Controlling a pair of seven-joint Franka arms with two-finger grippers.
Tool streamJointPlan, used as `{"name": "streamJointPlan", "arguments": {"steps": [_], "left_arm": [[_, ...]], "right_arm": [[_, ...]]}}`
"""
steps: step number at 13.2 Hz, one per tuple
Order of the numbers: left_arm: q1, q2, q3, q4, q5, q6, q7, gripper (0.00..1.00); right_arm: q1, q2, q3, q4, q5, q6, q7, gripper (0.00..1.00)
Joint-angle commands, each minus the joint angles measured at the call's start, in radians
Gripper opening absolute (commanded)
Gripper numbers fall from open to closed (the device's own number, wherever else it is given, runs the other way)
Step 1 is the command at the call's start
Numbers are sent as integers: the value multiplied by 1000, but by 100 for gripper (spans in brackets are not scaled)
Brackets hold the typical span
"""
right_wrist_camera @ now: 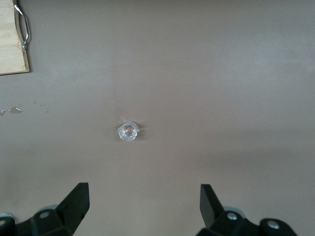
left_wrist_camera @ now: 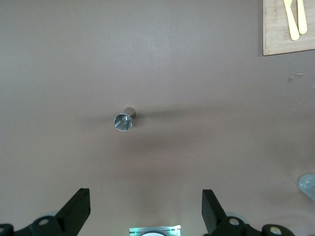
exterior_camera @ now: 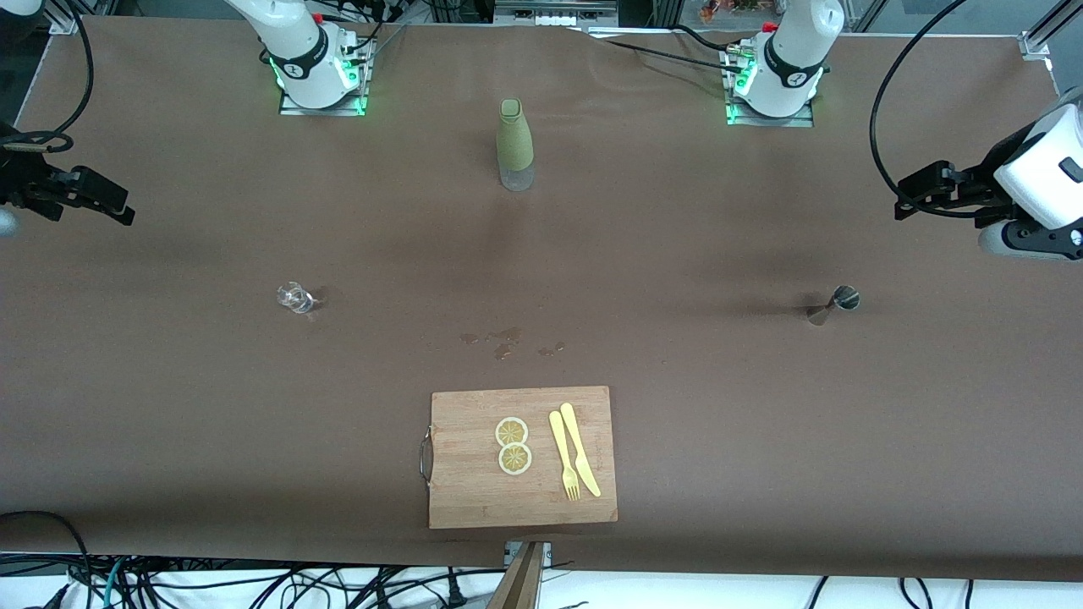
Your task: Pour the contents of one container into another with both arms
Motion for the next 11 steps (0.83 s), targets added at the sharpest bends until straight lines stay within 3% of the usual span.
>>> {"name": "streamJointPlan", "arguments": {"steps": [1,11], "left_arm": [[8,-91,-31,-105,-14,12,-76,100],[80,-66,-25,-101,-72,14,-86,100]], "right_arm": [[5,-8,5,11,6,-30,11,100],[6,-6,16,12,5,-30,11,100]]}}
